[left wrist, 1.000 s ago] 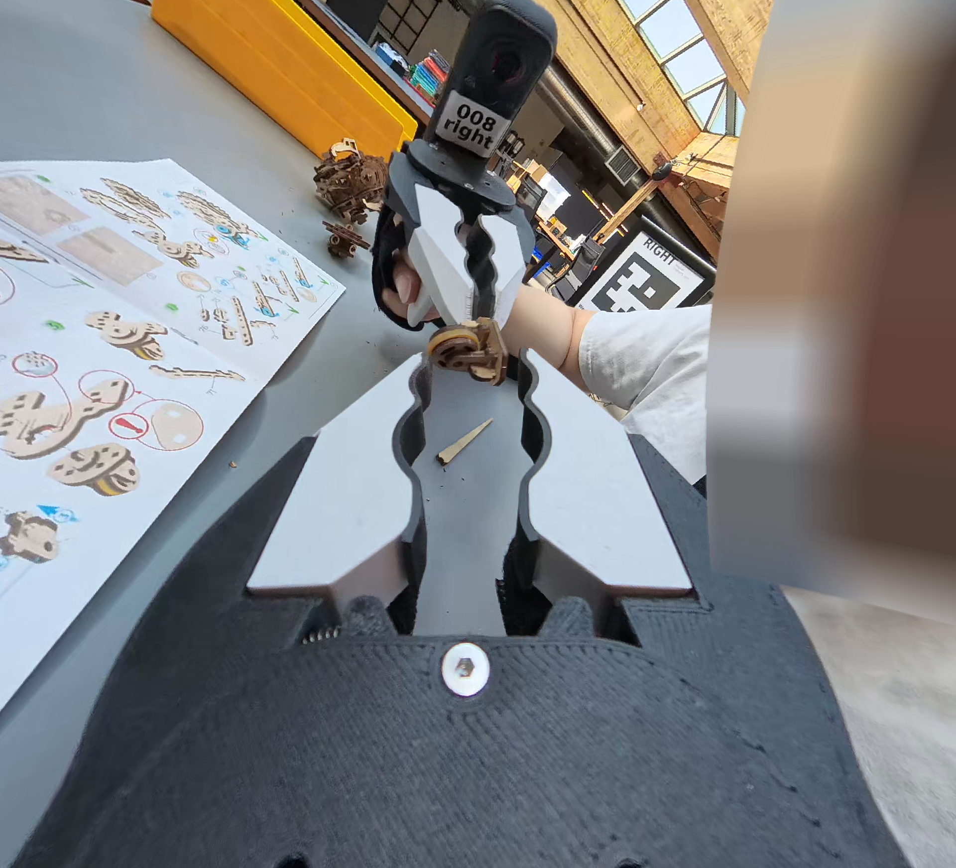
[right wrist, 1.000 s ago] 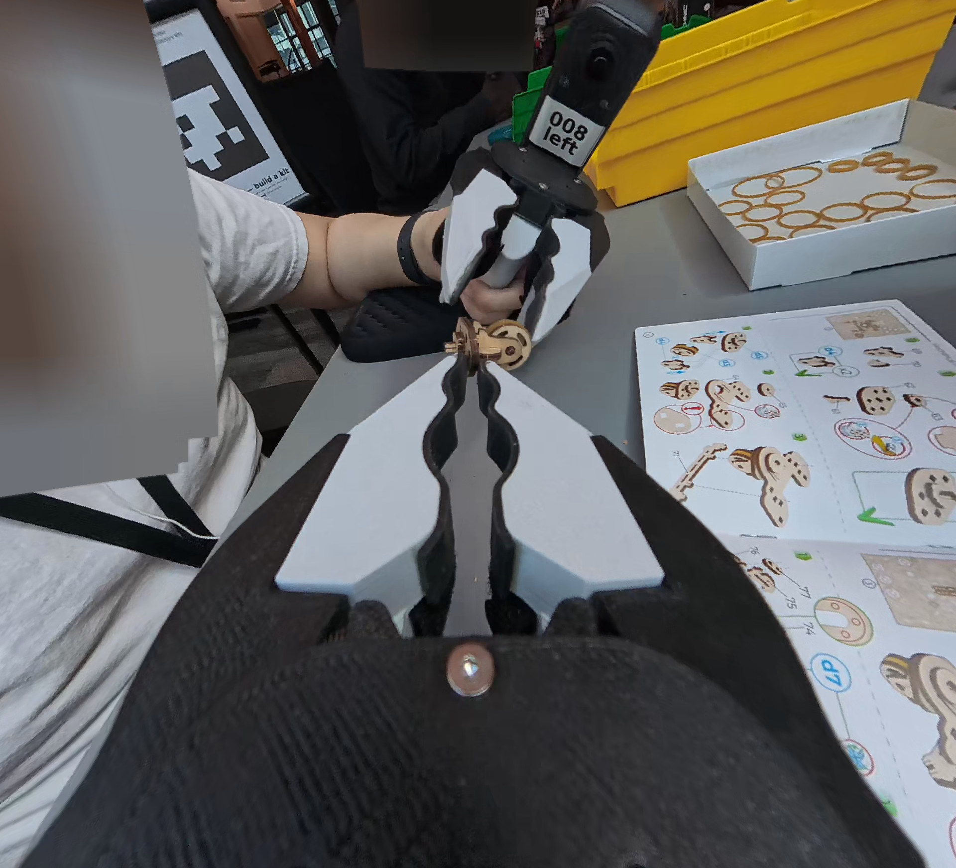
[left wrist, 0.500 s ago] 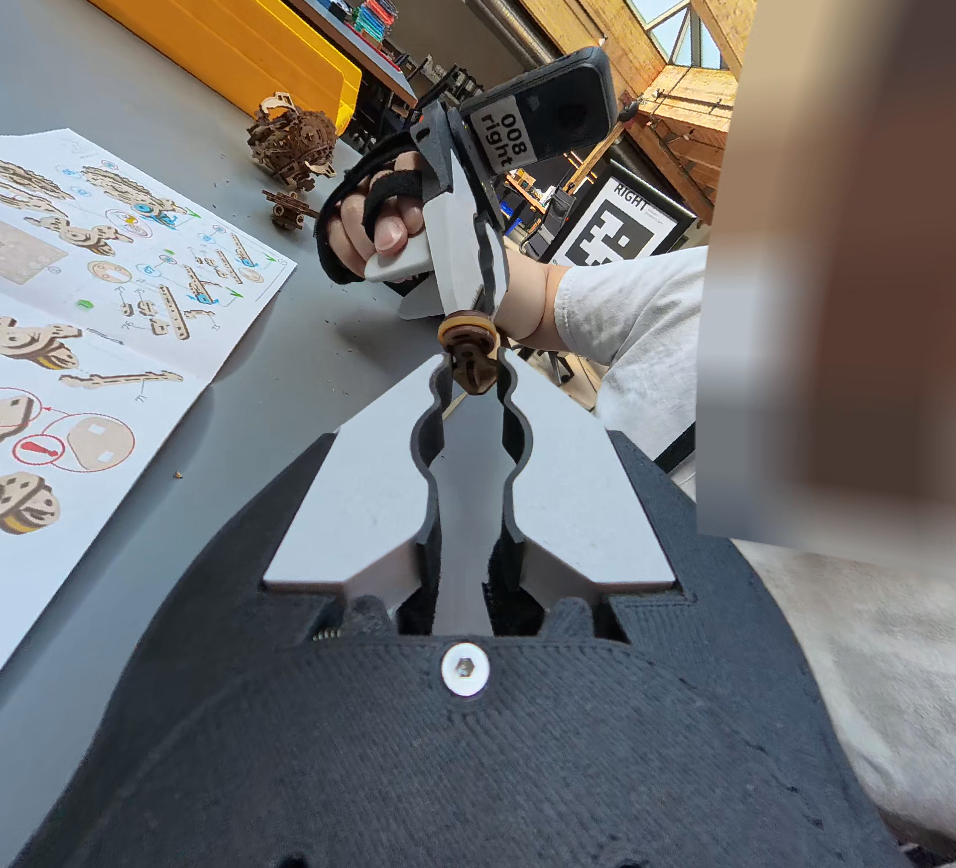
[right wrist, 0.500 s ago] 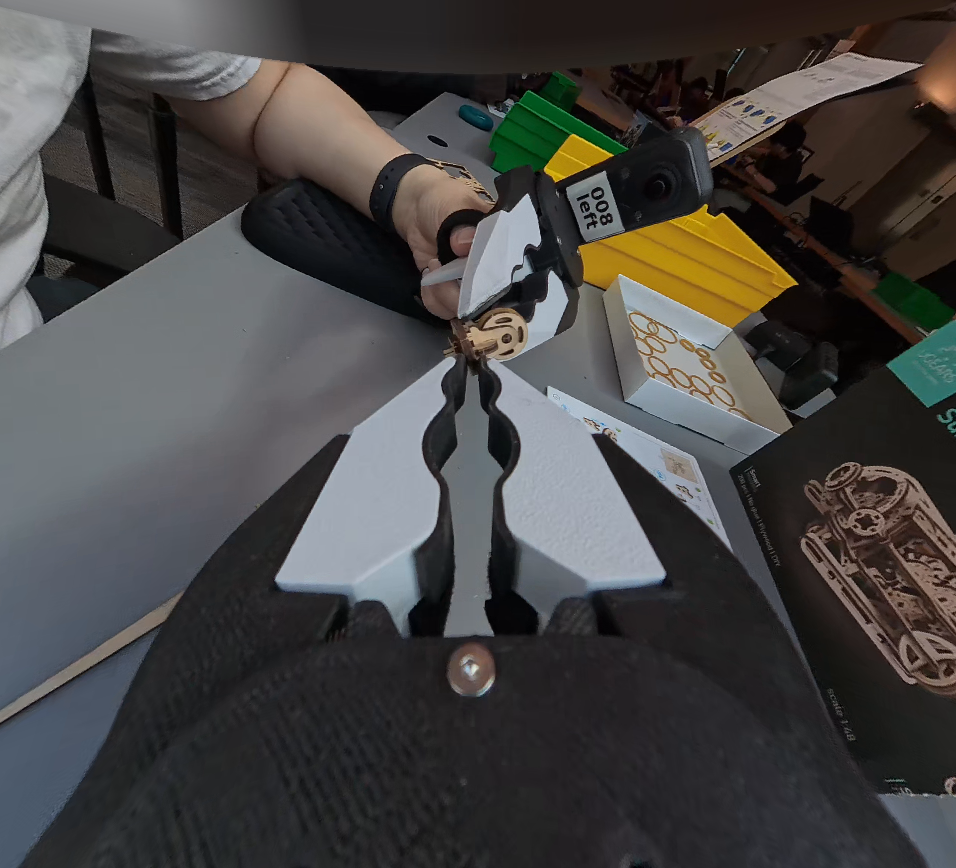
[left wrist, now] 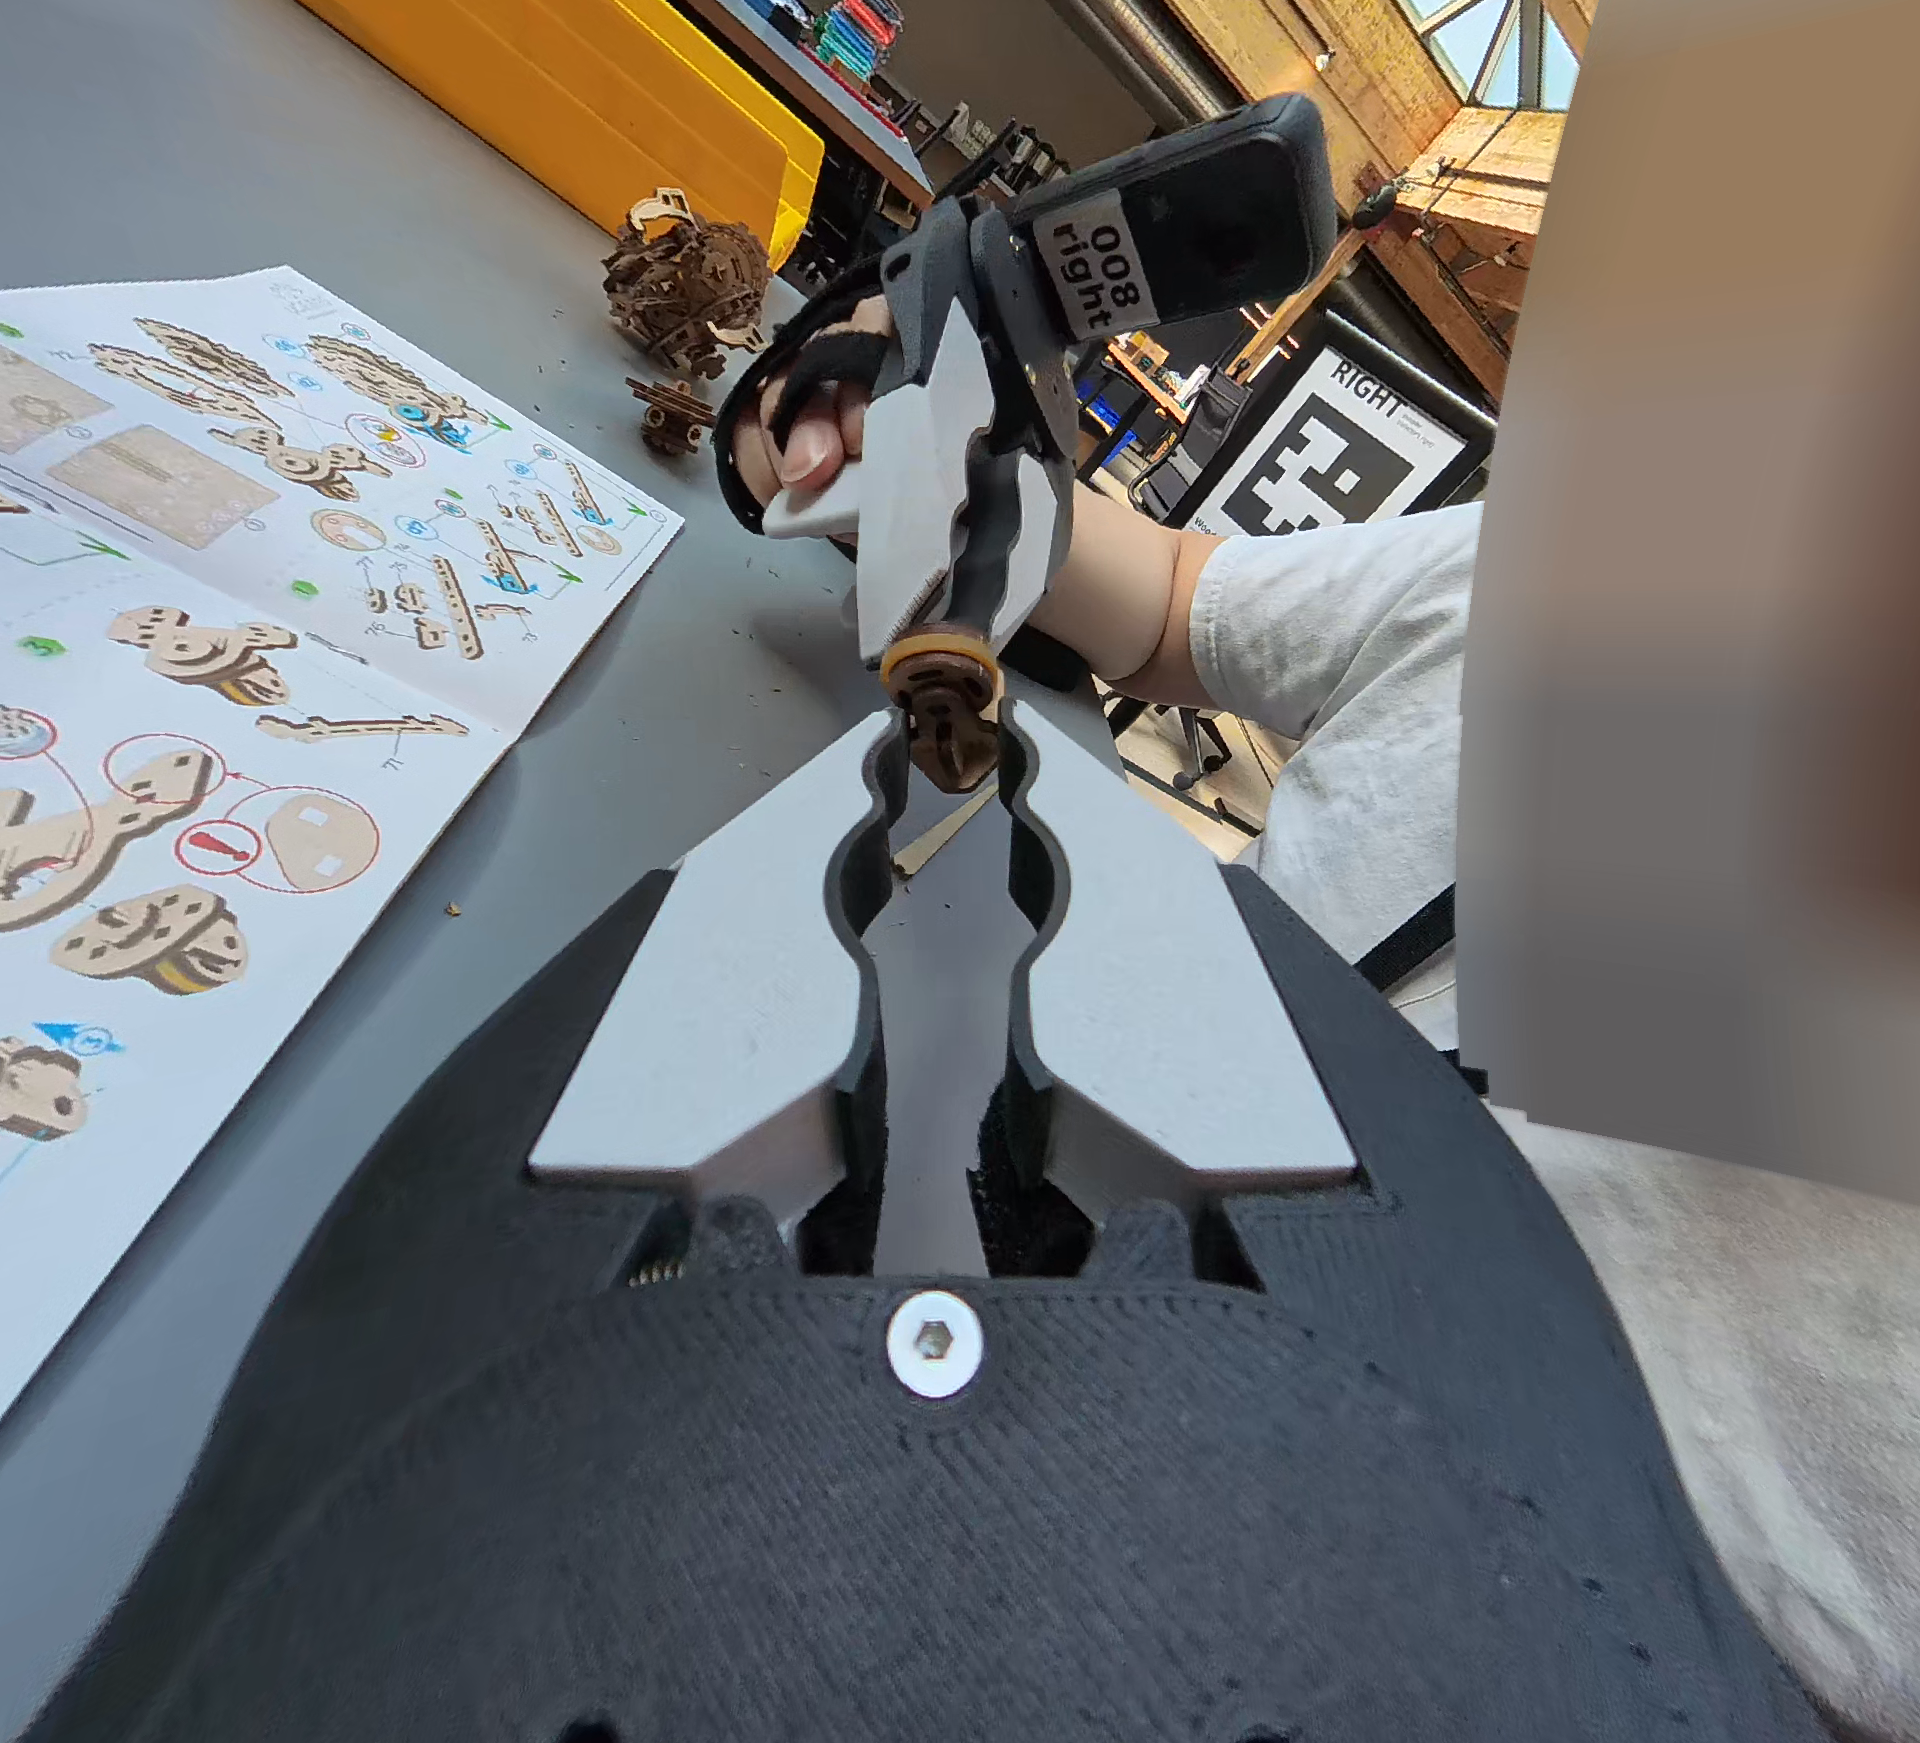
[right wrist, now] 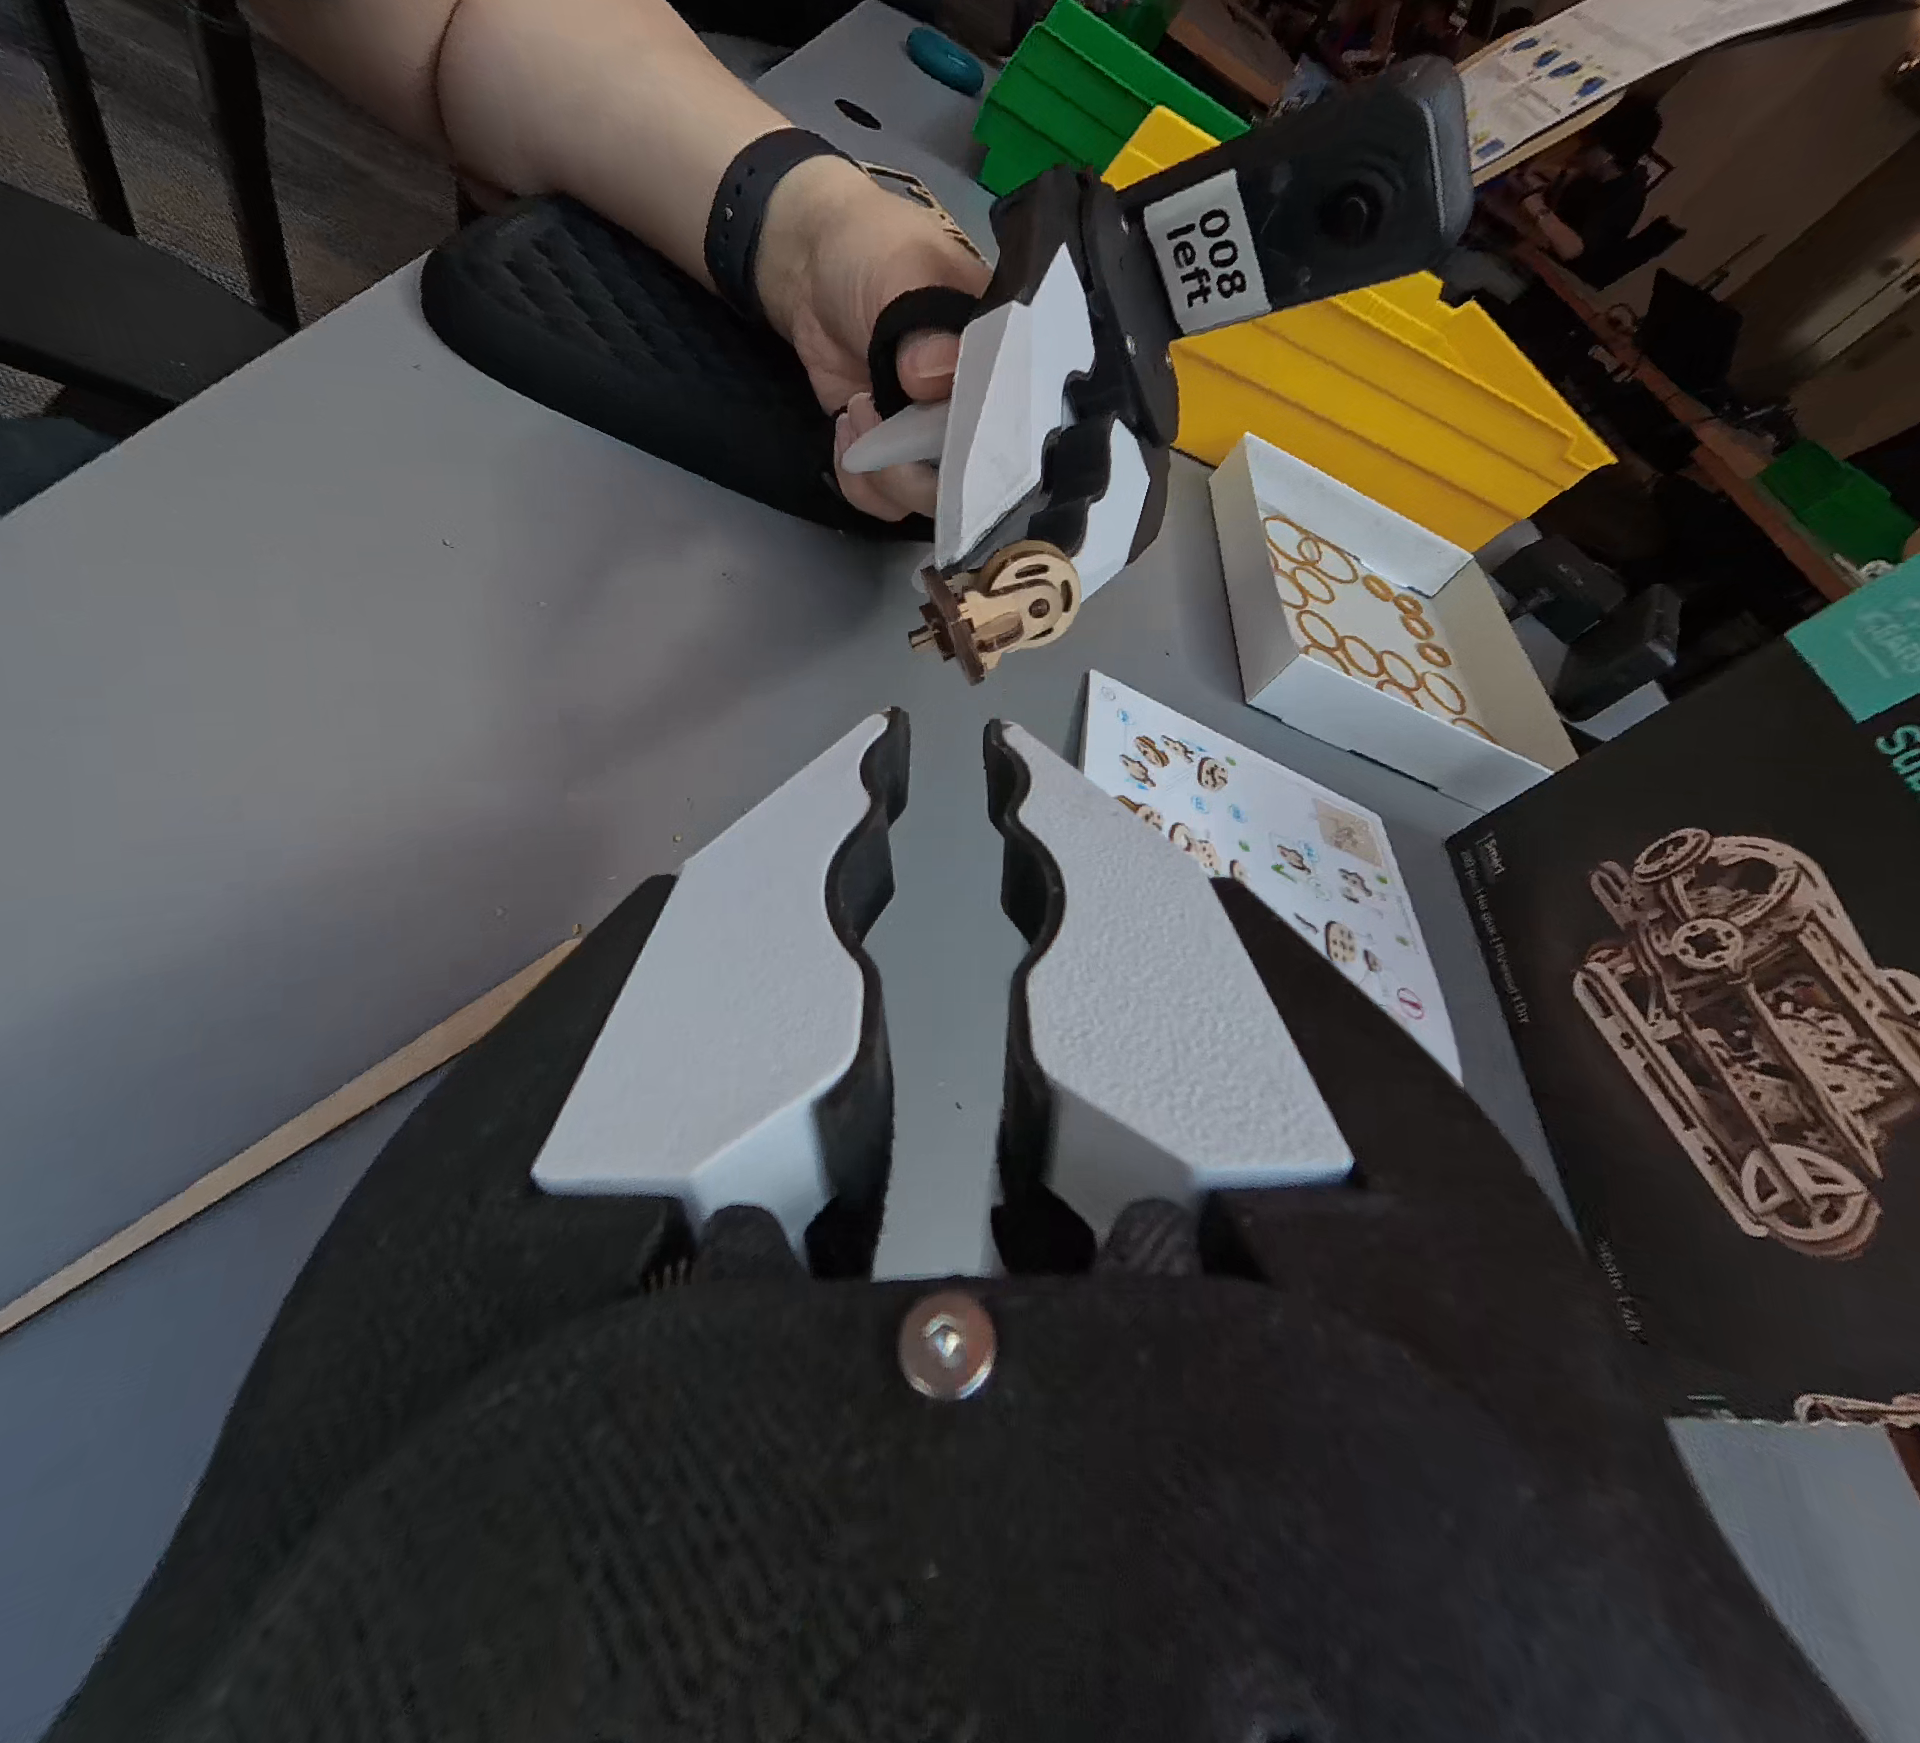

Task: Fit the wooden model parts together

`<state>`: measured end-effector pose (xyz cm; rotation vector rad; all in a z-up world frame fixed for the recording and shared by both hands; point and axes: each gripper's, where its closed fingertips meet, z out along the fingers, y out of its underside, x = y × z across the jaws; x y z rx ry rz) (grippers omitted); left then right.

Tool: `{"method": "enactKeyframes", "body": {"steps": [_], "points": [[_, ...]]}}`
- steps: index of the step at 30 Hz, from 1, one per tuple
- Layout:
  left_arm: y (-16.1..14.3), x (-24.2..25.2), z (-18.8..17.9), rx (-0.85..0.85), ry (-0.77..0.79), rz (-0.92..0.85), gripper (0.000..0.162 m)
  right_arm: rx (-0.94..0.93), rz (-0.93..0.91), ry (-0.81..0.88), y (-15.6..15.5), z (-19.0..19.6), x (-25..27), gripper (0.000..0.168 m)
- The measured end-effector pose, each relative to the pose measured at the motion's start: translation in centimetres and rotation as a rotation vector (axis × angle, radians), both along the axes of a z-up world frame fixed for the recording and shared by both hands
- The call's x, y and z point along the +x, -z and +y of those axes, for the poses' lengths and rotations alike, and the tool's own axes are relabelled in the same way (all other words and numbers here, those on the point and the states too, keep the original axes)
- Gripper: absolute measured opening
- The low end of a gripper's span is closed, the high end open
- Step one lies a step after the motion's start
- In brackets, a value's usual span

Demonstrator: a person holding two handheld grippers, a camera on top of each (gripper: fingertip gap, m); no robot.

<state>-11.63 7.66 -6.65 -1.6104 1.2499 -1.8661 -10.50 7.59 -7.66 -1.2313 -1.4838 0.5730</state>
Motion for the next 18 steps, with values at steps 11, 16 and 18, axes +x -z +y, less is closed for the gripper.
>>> {"method": "enactKeyframes", "body": {"steps": [11,16,18], "points": [[0.7,0.3,-0.2,-0.020,-0.023,0.086,0.014,-0.532,0.054,0.124,-1.0,1.0,1.8,0.006],[1.3,0.6,-1.0,0.068,-0.002,0.136,0.014,-0.688,0.039,0.076,-1.3,-0.8,1.7,0.005],[1.2,0.6,-1.1,0.082,-0.004,0.130,0.014,-0.686,-0.028,0.137,-0.2,-1.4,2.5,0.006]]}}
